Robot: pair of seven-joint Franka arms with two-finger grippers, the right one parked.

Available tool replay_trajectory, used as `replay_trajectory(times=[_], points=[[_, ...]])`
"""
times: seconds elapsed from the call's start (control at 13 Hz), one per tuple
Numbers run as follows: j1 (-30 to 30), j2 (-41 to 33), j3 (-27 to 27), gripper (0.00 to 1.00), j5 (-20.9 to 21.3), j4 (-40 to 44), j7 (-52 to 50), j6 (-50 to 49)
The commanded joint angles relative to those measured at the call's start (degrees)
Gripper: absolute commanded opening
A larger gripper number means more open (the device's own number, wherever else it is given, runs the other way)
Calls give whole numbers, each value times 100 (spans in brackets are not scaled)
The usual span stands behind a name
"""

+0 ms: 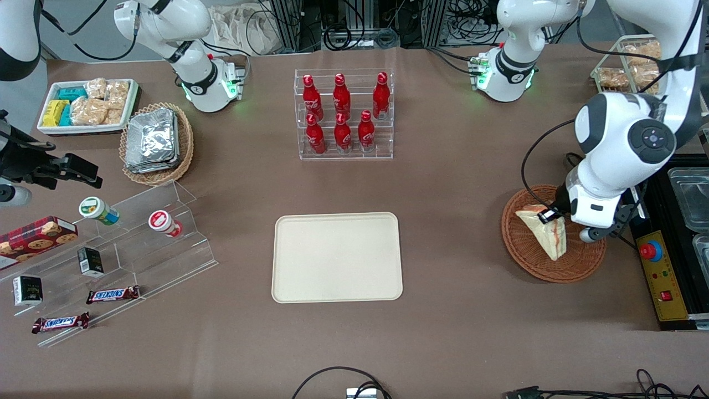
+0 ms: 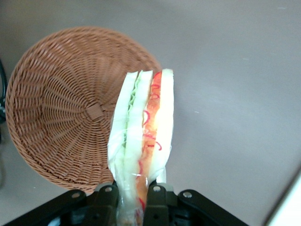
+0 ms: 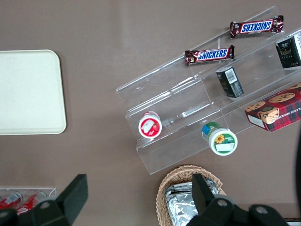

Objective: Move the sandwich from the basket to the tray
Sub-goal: 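Lift the sandwich out of the basket and carry it toward the tray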

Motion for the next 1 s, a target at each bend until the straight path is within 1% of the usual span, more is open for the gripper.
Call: replay_trajectory(times=[0.0, 0.15, 0.38, 0.62, 0.77, 0.85, 0.92], points=[[-26, 329, -294, 9, 52, 731, 190, -459], [-52, 575, -523, 9, 69, 1319, 146, -827], [-377, 962, -550, 9, 113, 2251, 49, -1496], [-806, 1155, -550, 9, 551, 2586, -39, -1559], [-1018, 1410, -550, 11, 588, 2929, -4, -1559], [-1236, 1489, -550, 13, 692, 3052, 13, -1559], [-1413, 1542, -550, 13, 893, 3114, 31, -1568]])
